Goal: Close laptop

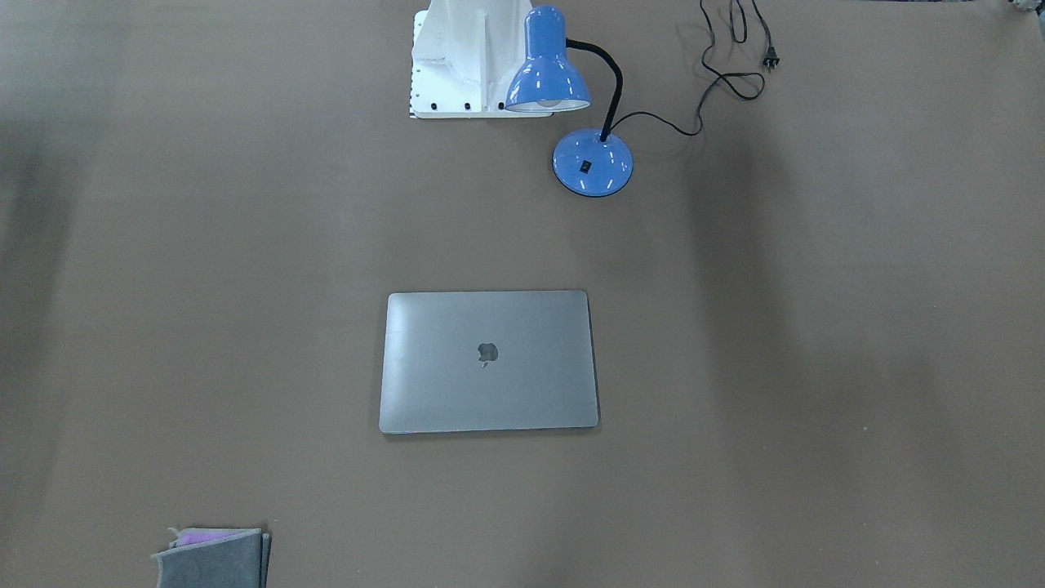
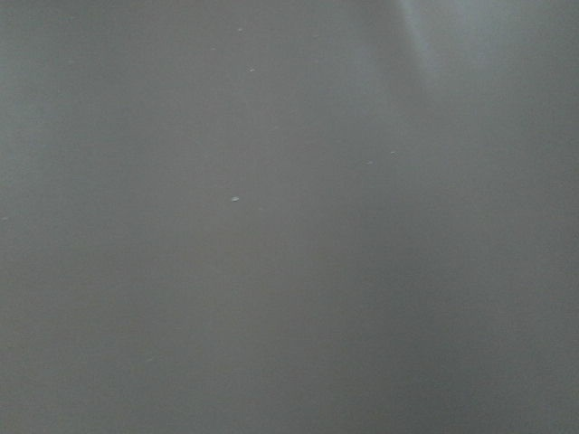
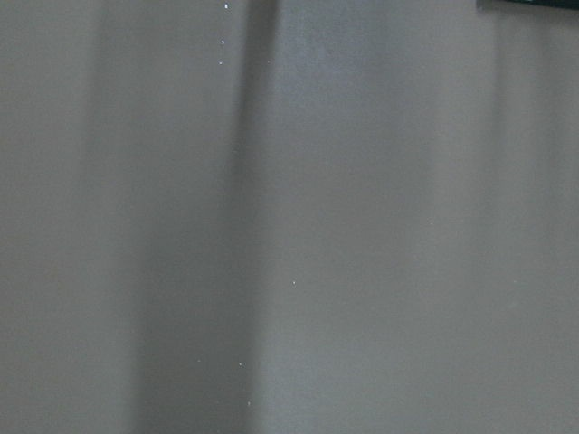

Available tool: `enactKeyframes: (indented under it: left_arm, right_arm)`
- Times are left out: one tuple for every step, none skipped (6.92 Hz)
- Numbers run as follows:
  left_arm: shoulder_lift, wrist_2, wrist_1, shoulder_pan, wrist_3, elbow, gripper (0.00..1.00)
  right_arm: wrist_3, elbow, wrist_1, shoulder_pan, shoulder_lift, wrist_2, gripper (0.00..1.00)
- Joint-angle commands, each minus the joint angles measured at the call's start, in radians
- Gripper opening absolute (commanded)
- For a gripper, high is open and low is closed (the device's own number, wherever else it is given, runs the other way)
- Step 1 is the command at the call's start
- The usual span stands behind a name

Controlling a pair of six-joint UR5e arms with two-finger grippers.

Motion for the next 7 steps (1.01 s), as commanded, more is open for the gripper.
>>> enactKeyframes:
  left_arm:
    - [0.002,0.000,0.009,-0.010,-0.007,0.005,0.98]
    - [0.001,0.001,0.007,-0.008,-0.007,0.003,0.98]
    - [0.000,0.000,0.007,-0.008,-0.006,0.000,0.98]
    - [0.000,0.000,0.006,-0.008,-0.006,-0.005,0.98]
    - [-0.002,0.000,0.001,-0.008,-0.006,-0.003,0.98]
    - [-0.002,0.000,0.001,-0.008,-0.006,0.003,0.98]
    - [0.000,-0.002,0.003,-0.008,-0.004,0.004,0.98]
  right_arm:
    - [-0.029,0.027,-0.071,0.002,0.010,-0.037,1.00]
    - [-0.029,0.028,-0.071,0.002,0.006,-0.028,1.00]
    - [-0.029,0.027,-0.068,0.002,0.003,-0.024,1.00]
    - [-0.028,0.028,-0.065,0.002,0.004,-0.022,1.00]
    - [-0.026,0.028,-0.063,0.002,0.006,-0.021,1.00]
    - [-0.025,0.028,-0.063,0.001,0.006,-0.016,1.00]
    - [-0.021,0.027,-0.062,0.001,0.006,-0.014,1.00]
